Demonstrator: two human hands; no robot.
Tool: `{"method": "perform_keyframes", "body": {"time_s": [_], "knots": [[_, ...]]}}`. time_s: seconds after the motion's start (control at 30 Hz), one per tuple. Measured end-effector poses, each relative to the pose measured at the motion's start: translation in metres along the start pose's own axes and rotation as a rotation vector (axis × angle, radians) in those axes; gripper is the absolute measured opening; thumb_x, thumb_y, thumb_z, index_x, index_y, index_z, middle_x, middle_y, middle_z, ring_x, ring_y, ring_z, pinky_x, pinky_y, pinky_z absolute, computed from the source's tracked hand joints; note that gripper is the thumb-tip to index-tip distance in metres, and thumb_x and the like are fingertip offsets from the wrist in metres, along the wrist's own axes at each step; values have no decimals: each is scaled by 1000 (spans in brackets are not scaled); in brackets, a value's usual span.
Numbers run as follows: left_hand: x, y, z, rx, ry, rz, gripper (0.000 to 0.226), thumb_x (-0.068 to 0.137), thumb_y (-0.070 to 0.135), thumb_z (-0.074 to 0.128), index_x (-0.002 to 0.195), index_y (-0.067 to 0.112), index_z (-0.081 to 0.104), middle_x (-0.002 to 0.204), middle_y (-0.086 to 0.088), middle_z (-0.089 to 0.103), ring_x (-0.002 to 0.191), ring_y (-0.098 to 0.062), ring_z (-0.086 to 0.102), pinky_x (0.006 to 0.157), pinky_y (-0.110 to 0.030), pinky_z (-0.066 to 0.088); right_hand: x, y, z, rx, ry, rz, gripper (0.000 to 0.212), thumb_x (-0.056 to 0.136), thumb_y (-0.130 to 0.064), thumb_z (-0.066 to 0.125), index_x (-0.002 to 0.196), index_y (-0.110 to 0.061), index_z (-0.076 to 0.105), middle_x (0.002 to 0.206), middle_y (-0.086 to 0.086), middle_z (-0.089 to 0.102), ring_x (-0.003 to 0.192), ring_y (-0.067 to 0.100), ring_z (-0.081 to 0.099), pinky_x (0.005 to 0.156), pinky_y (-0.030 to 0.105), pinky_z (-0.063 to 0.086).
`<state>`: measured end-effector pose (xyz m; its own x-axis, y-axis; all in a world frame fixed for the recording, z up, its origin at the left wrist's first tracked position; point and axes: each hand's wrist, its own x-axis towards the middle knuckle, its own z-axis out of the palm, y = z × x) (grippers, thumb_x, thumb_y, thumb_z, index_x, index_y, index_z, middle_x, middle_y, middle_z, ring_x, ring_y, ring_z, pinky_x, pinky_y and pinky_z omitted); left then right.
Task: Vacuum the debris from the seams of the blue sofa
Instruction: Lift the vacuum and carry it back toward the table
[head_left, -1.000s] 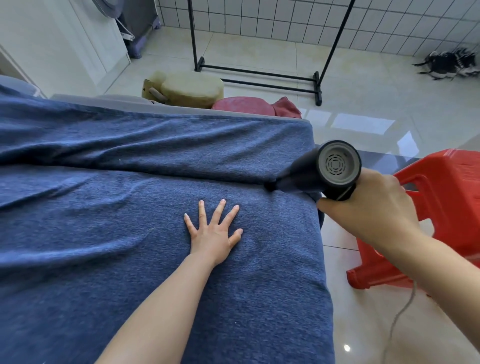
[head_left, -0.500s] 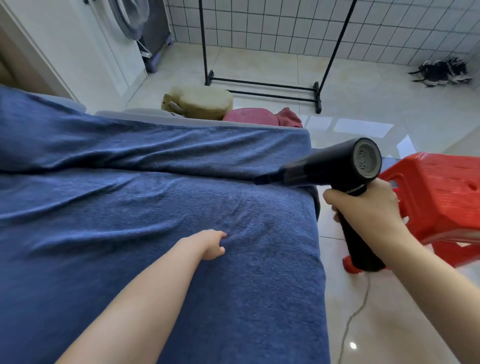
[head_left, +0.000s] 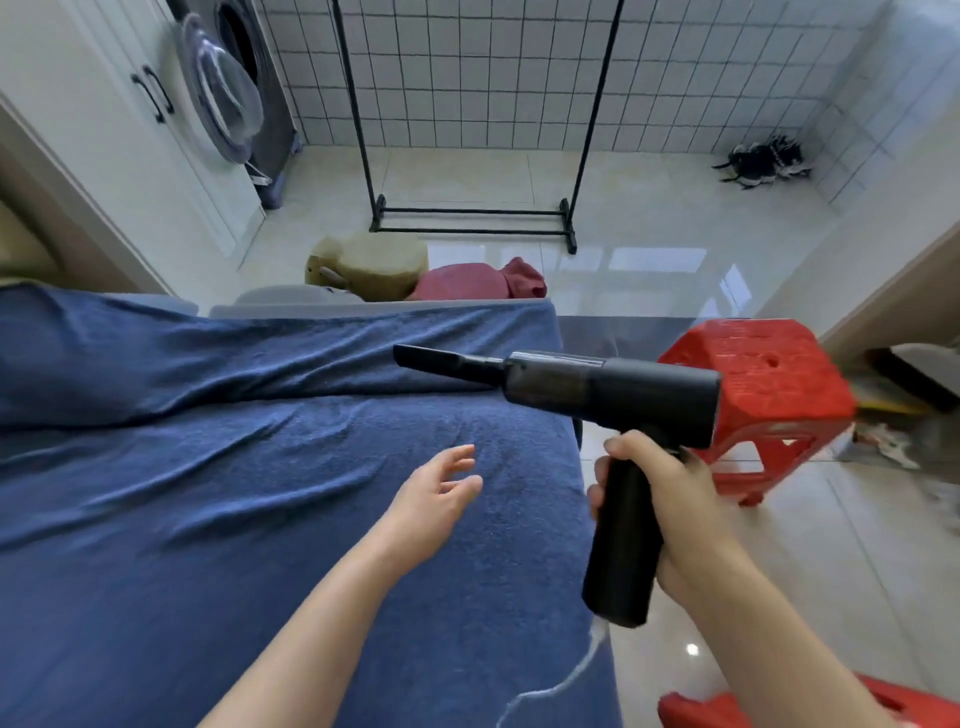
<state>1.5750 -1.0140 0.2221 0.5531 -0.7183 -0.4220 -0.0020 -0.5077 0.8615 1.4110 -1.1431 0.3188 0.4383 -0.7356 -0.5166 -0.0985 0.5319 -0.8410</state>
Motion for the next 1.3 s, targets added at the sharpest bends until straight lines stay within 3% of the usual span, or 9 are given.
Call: {"method": "perform_keyframes", "body": {"time_s": [0.2, 0.33, 0.4, 0.57, 0.73, 0.83, 0.97, 1.17, 1.3], "knots": [[-79, 93, -18, -704, 38, -27, 32, 94, 24, 58, 126, 24, 53, 121, 0, 66, 105, -20, 67, 93, -40, 52, -71, -24, -6, 74, -110, 86, 13, 89, -6, 62, 77, -6, 56, 65, 13, 54, 50, 22, 50, 51, 31, 44], [-119, 121, -26, -896, -11, -22, 33, 96, 25, 54, 122, 6, 55, 123, -11, 65, 107, -32, 66, 94, -48, 52, -119, -28, -8, 119, -208, 147, 16, 75, -17, 68, 76, -6, 56, 66, 12, 56, 50, 21, 51, 53, 32, 46], [-131, 122, -29, -977, 18, -33, 31, 94, 26, 57, 117, 5, 56, 116, -18, 63, 105, -34, 66, 90, -47, 54, -138, -21, -6, 136, -249, 169, 16, 73, -20, 68, 77, -8, 57, 68, 11, 56, 51, 20, 52, 55, 34, 46], [-163, 118, -42, -990, -8, -26, 14, 95, 22, 57, 101, 10, 57, 105, -17, 62, 100, -33, 68, 84, -48, 55, -187, -2, 3, 286, -247, 168, 26, 78, -27, 66, 89, -5, 59, 74, 12, 58, 58, 22, 57, 59, 34, 51], [-189, 112, -65, -946, -70, -46, 16, 95, 22, 57, 101, 7, 58, 102, -16, 66, 98, -35, 69, 79, -46, 57, -228, 31, 17, 660, -249, 141, 50, 86, -33, 41, 101, 2, 73, 88, 18, 64, 64, 27, 60, 60, 36, 56], [-202, 109, -78, -916, -130, -38, 14, 95, 21, 57, 99, 7, 59, 96, -14, 69, 88, -32, 71, 74, -45, 58, -253, 59, 29, 833, -296, 78, 57, 96, -30, 33, 119, 4, 72, 106, 19, 70, 74, 27, 64, 70, 37, 58], [-223, 111, -86, -867, -168, -40, 14, 96, 20, 57, 98, 6, 59, 93, -13, 70, 83, -29, 72, 75, -46, 58, -290, 77, 44, 955, -329, -21, 53, 103, -32, 39, 130, 5, 65, 115, 16, 67, 87, 26, 66, 81, 35, 59], [-257, 118, -81, -819, -269, -36, 20, 96, 20, 57, 107, 4, 57, 105, -17, 69, 91, -31, 71, 72, -42, 59, -342, 79, 51, 919, -100, -121, 50, 96, -33, 48, 129, 0, 66, 104, 15, 69, 79, 24, 66, 71, 32, 60], [-280, 123, -60, -779, -363, -33, 22, 96, 20, 57, 110, 3, 58, 111, -18, 67, 95, -34, 70, 76, -43, 58, -371, 91, 33, 968, -52, -200, 50, 99, -33, 47, 130, 0, 66, 109, 15, 68, 80, 24, 68, 73, 33, 60]]}}
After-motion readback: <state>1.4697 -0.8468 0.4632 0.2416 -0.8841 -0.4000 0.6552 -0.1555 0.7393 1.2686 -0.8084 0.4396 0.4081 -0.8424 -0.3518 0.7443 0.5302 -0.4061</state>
